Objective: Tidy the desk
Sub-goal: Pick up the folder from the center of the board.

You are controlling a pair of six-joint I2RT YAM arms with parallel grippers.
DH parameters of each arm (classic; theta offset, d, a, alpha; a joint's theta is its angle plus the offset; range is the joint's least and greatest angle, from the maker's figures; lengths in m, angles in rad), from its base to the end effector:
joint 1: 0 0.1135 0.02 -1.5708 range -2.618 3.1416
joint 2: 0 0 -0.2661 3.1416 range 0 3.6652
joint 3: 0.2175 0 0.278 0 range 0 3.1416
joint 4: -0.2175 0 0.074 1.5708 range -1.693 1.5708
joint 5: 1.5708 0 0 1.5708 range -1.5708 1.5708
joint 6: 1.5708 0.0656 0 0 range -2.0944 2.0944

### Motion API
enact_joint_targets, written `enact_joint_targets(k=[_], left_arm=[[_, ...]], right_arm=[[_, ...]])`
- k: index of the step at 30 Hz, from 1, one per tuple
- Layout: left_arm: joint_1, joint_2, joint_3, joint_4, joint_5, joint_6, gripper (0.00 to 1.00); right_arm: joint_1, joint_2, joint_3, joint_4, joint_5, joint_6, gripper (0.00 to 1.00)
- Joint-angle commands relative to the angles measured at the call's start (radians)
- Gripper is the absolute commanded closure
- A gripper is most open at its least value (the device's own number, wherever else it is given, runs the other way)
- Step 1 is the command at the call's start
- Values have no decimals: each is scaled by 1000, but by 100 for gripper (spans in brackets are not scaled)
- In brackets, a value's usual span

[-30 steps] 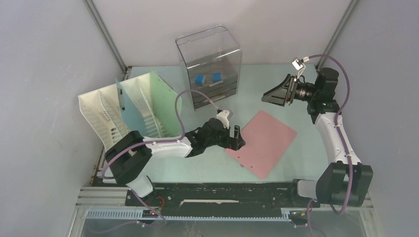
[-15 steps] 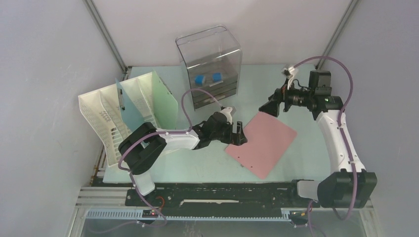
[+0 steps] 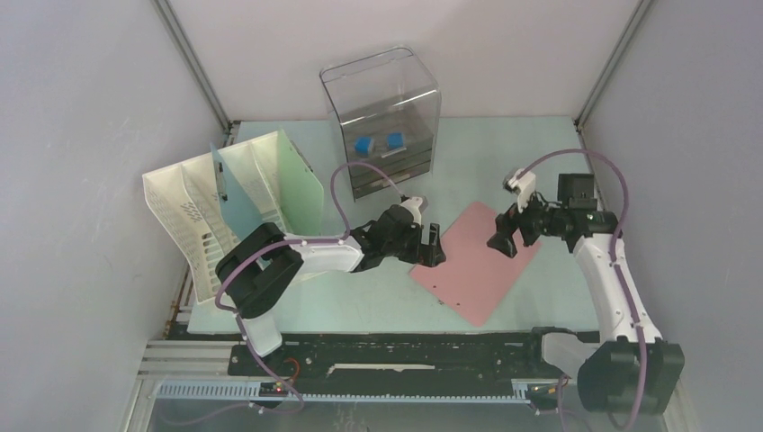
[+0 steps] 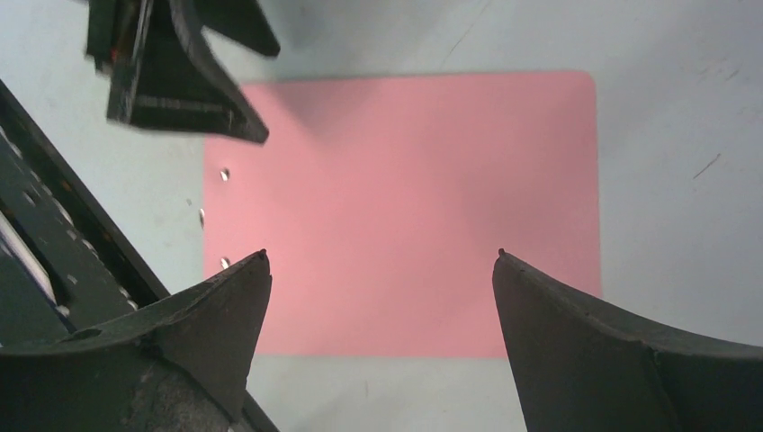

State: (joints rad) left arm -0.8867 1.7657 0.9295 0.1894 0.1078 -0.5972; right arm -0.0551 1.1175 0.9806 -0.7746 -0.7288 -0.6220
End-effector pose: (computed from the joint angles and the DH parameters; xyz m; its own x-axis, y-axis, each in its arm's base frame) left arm 0.2531 -0.3215 0.1294 -0.7787 0.0703 -0.6234 0.4678 0.7271 -0.5024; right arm 0.2579 0.0295 0.2779 -0.4280 -0.4117 -0.8046 -0.7575 0.6490 0.0709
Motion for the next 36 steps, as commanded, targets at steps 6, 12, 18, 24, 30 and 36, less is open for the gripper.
enact_joint_targets(k=[6, 12, 18, 24, 30, 36], left_arm=[[6, 11, 60, -8, 3, 35, 2], [25, 27, 88, -13, 38, 25, 2], [34, 51, 121, -53, 90, 5, 2], [34, 74, 137, -66, 127, -30, 3], [33, 109, 146, -64, 170, -57, 8], [34, 129, 141, -30, 229, -97, 12]], right_arm=[[118, -228, -281, -113, 106, -743, 0], [136, -273, -431, -37, 181, -907, 0], [144, -308, -559, 43, 235, -1018, 0], [157, -333, -636, 103, 218, -1040, 0], [171, -344, -654, 127, 212, -1011, 0], [176, -356, -656, 149, 194, -958, 0]])
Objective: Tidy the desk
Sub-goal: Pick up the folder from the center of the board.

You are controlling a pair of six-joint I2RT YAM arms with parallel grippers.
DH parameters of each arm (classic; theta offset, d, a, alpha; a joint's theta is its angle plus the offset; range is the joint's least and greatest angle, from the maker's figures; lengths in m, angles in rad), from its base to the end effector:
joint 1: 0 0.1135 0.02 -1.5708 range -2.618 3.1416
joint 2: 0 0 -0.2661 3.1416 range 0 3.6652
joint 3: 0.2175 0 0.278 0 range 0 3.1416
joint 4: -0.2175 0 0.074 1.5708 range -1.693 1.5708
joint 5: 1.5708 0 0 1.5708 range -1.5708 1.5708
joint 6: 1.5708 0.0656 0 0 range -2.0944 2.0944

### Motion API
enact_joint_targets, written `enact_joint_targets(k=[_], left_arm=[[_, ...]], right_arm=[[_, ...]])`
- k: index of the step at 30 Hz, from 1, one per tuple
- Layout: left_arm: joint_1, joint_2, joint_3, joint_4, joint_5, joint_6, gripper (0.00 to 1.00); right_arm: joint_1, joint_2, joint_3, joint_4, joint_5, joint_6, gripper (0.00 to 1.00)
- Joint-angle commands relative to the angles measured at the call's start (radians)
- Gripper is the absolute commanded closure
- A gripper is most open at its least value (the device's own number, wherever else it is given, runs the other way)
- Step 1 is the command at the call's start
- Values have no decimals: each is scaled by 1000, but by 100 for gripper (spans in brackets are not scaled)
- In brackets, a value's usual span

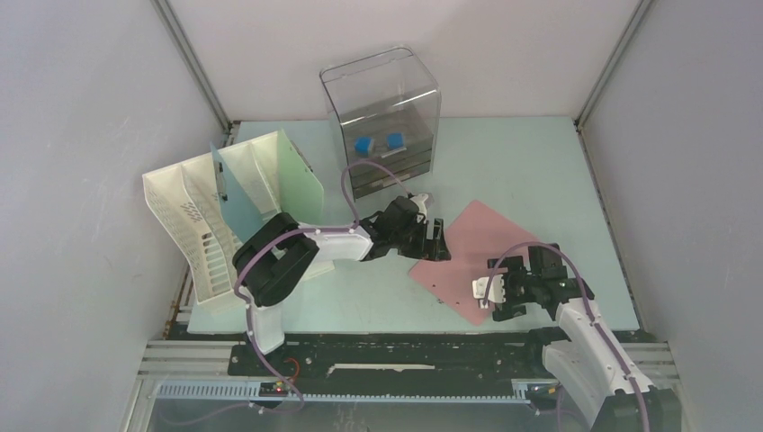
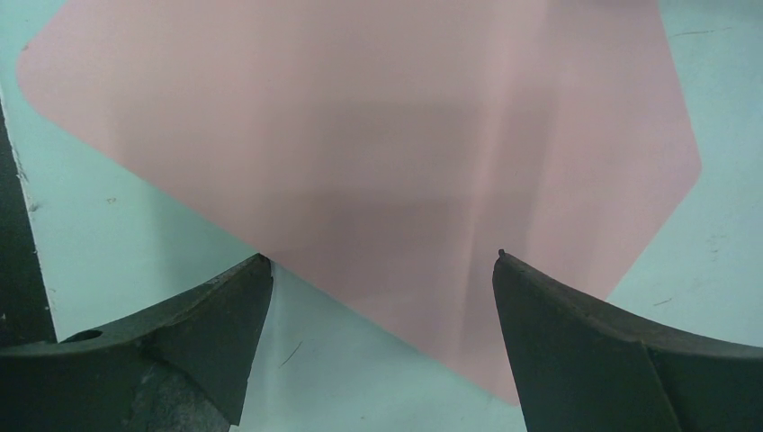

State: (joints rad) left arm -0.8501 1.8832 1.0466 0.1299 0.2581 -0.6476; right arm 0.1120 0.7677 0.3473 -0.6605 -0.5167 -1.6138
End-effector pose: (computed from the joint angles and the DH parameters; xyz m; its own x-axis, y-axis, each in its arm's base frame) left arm 0.2730 -0.3362 0.1162 -0.8573 0.0922 -0.5065 0.4230 0.6869 -0.5910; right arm 0.1579 0.0504 0.1267 0.3656 -0.8330 -0.4153 -0.8619 -0.1345 -0.4888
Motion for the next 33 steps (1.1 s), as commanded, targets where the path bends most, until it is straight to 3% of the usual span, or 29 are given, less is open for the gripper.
enact_joint_targets(k=[1, 14, 33], left_arm=[[-3, 10, 21, 40, 90, -54, 12], [27, -93, -74, 142, 104, -129, 11], [45, -46, -87, 135, 128, -99, 9]], right_arm=[[8, -8, -21, 44, -25, 54, 0], [-12, -33, 93, 43, -114, 327, 0], [-26, -13, 217, 82, -193, 433, 4]])
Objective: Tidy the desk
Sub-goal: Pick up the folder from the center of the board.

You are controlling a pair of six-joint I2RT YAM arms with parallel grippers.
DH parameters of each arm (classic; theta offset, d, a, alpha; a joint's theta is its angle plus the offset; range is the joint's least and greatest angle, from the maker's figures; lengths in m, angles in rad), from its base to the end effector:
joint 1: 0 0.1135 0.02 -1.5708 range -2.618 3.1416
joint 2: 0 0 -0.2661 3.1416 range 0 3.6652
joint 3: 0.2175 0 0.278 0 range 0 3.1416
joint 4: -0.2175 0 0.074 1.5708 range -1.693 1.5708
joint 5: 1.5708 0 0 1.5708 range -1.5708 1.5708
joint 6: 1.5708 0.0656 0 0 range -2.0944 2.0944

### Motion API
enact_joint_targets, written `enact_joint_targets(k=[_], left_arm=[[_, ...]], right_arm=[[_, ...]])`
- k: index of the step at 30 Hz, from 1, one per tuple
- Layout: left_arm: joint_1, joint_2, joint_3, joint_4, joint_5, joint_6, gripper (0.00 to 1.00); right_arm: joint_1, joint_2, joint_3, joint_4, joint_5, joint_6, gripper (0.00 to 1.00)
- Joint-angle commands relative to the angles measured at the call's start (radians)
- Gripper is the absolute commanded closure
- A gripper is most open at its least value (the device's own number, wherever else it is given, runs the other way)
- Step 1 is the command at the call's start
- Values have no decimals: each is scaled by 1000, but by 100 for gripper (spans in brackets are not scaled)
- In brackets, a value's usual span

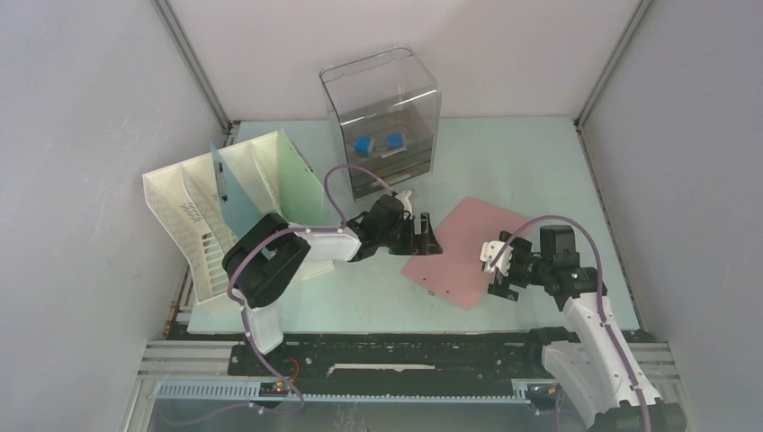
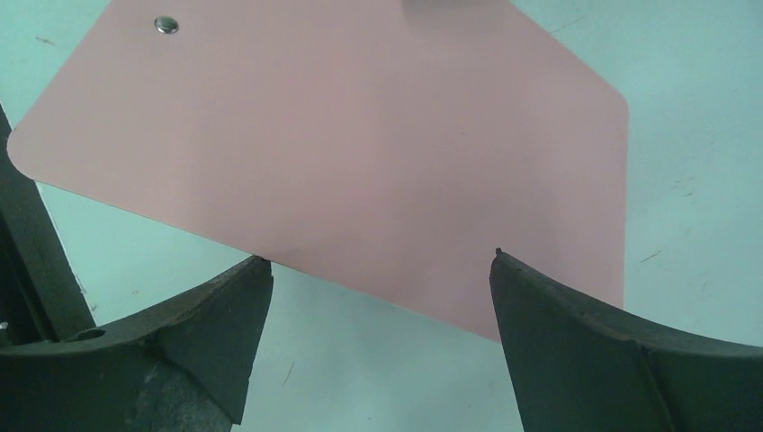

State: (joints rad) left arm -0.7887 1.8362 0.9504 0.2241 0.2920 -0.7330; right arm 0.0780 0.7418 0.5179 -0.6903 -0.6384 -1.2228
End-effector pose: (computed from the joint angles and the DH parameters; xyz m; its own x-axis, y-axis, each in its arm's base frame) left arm 0.2797 -0.3084 0.1139 -0.8835 -0.0198 -0.4680 0.3341 0.6735 -0.6593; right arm 0.1755 0.0529 0.1912 0.1304 -0.7470 -0.6519 -0.8873 0.2053 -0.4129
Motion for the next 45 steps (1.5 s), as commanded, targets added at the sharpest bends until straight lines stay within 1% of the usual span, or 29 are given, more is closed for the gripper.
enact_joint_targets(k=[1, 5, 9, 19, 25, 29, 32, 34, 35, 36, 37, 38, 45], left_arm=[[-15, 0, 10, 41, 96, -13, 9], [-9, -1, 11, 40, 112, -11, 9], [-7, -1, 17, 38, 125, -9, 9], [4, -7, 42, 23, 155, -1, 9], [12, -10, 52, 10, 173, 8, 9], [13, -10, 63, -4, 183, 16, 9], [12, -12, 73, -16, 188, 24, 9], [11, -13, 76, -23, 191, 29, 9], [12, -15, 78, -26, 191, 31, 9], [12, -17, 78, -29, 192, 33, 9], [11, -18, 80, -31, 194, 33, 9], [12, -20, 79, -34, 193, 35, 9], [13, -53, 82, -56, 183, 51, 8]], right_arm=[[11, 18, 47, 125, -69, 41, 4], [22, 39, 51, 184, -76, 62, 6], [35, 61, 84, 208, -96, 77, 9], [56, 104, 132, 226, -126, 28, 18], [79, 119, 133, 194, -133, -63, 36], [99, 127, 132, 186, -130, -97, 43], [113, 129, 132, 179, -127, -111, 51], [122, 129, 133, 177, -124, -111, 64], [124, 127, 132, 175, -126, -108, 74], [126, 124, 132, 171, -129, -107, 81], [127, 120, 133, 165, -131, -107, 96], [127, 117, 132, 161, -131, -105, 100], [127, 89, 132, 107, -127, -96, 100]])
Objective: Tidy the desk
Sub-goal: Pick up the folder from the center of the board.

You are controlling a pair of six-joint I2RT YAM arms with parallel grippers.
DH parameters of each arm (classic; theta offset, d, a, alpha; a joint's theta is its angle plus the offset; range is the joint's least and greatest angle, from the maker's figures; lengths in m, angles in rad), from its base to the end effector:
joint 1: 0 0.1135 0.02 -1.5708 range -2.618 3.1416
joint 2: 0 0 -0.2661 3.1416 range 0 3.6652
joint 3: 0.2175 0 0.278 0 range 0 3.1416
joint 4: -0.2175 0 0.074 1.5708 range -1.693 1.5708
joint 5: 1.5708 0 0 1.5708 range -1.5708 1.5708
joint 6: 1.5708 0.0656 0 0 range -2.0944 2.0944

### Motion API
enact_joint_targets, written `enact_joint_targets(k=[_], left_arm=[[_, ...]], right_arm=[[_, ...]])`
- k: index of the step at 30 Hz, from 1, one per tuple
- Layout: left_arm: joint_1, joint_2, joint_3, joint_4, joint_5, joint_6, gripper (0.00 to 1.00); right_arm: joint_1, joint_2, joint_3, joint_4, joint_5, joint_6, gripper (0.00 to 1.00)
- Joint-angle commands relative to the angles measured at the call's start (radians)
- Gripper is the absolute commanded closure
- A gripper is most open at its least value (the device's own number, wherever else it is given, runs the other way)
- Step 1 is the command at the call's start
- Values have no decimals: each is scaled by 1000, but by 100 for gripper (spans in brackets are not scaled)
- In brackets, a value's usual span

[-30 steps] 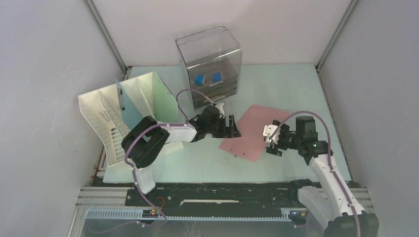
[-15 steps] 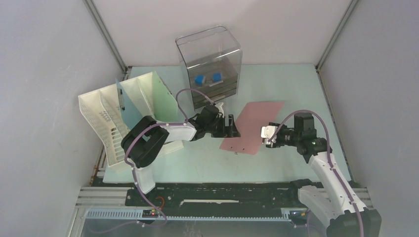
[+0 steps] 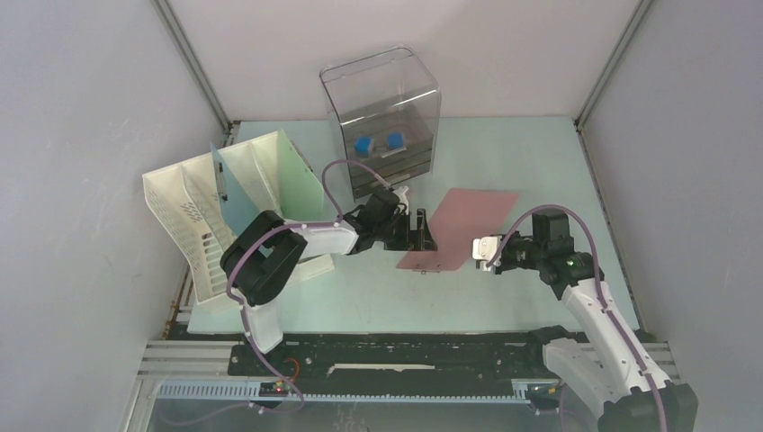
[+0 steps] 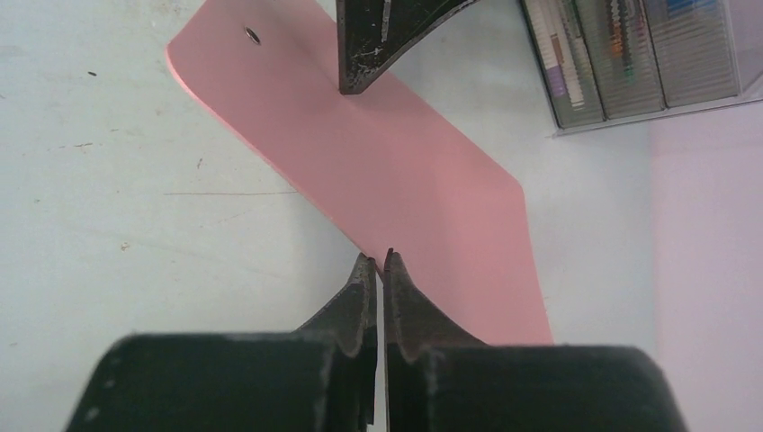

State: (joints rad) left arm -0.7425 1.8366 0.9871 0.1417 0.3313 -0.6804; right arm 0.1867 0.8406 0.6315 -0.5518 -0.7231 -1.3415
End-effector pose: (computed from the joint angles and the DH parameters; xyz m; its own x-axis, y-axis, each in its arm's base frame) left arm 0.2932 -0.2980 0.1176 -0.8891 0.0085 -0.4576 0.3372 0.6882 -0.6424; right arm 0.1980 0.0816 0.2291 0.4401 -0.6599 -0.6090 -0.7985 0.0226 -0.6015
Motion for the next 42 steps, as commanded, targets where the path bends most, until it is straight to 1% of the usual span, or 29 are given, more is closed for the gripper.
enact_joint_targets(k=[1, 4, 6, 10, 16, 21, 27, 30, 35, 39, 42], left_arm=[[-31, -65, 44, 24, 136, 1, 8], [-30, -118, 38, 15, 105, 13, 6], [-29, -162, 33, 15, 78, 20, 2], [-29, -268, 18, 17, 13, 39, 0], [-31, -447, 0, -14, -100, 97, 0], [-31, -593, -50, -16, -203, 163, 0], [-31, -720, -109, 5, -232, 226, 0], [-31, -781, -161, 48, -240, 264, 0], [-42, -876, -290, 206, -230, 345, 0], [-69, -925, -363, 271, -220, 423, 0], [-104, -927, -409, 335, -209, 489, 0]], right_arm=[[16, -14, 20, -45, -43, 23, 100], [9, -28, 39, -108, -50, 27, 100], [-3, -41, 61, -155, -67, 37, 100], [-24, -62, 110, -214, -93, 97, 100], [-62, -73, 144, -203, -115, 201, 100], [-89, -72, 187, -181, -149, 297, 100], [-101, -63, 221, -127, -153, 415, 100], [-112, -59, 230, -86, -138, 487, 100], [-149, -36, 232, -17, -97, 570, 100], [-225, -22, 232, 11, -118, 629, 100], [-267, -20, 234, 8, -148, 643, 100]])
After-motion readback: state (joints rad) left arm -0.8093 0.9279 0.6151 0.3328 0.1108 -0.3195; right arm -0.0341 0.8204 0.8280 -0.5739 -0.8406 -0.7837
